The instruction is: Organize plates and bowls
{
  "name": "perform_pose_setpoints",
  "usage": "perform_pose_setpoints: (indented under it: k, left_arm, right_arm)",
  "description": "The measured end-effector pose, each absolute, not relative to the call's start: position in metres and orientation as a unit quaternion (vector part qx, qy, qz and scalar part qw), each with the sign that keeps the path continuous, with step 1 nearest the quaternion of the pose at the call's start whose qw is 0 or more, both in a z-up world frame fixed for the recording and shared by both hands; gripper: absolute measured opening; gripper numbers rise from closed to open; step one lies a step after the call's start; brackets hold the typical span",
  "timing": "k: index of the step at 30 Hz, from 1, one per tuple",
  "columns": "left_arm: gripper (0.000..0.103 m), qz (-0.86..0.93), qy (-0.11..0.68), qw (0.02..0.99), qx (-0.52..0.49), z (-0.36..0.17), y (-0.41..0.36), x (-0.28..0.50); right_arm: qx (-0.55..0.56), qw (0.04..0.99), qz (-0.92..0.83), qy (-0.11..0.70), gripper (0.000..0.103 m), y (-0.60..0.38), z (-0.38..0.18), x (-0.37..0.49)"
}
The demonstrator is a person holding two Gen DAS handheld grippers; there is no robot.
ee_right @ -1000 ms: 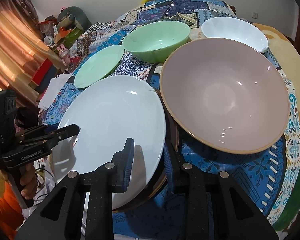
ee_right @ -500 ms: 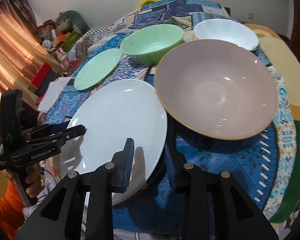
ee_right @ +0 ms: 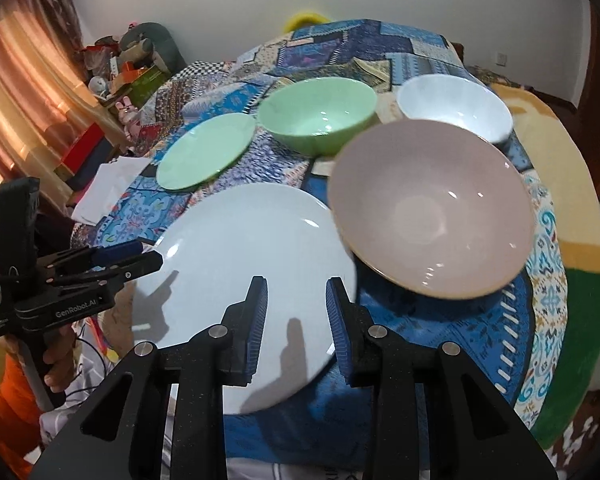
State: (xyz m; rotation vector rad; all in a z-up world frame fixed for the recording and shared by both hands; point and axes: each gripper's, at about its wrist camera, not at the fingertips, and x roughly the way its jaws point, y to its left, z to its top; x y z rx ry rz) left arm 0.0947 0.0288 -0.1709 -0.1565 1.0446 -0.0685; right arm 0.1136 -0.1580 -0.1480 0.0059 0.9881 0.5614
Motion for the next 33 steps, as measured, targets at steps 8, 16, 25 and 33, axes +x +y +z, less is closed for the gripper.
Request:
perform_pose_setpoints:
  k: [8, 16, 25, 33]
  left_arm:
    - [0.062, -0.007, 0.445, 0.892, -0.079, -0.137, 0.058, 0.081]
    - [0.07, 0.033, 0.405, 0.91, -0.084, -0.115, 0.096, 0.085]
    - [0.086, 0.081, 0.409, 0.904, -0.097, -0.129, 0.147, 0.114]
    - [0.086, 0.099, 0.434, 0.889, -0.108, -0.152, 0.183, 0.15]
  right_arm:
    - [-0.012, 0.849, 0.282, 0.447, 0.038, -0.13, -0.138, 0.12]
    - [-0.025, 0.853, 0.29, 0.434, 0.054, -0.098, -0.132, 0.135]
    - [-0.034, 0.845, 0.3, 0.441, 0.058, -0.055, -0.139, 0.164]
    - [-0.042, 0.828, 0.298, 0.474, 0.058, -0.026, -0.162, 0.197]
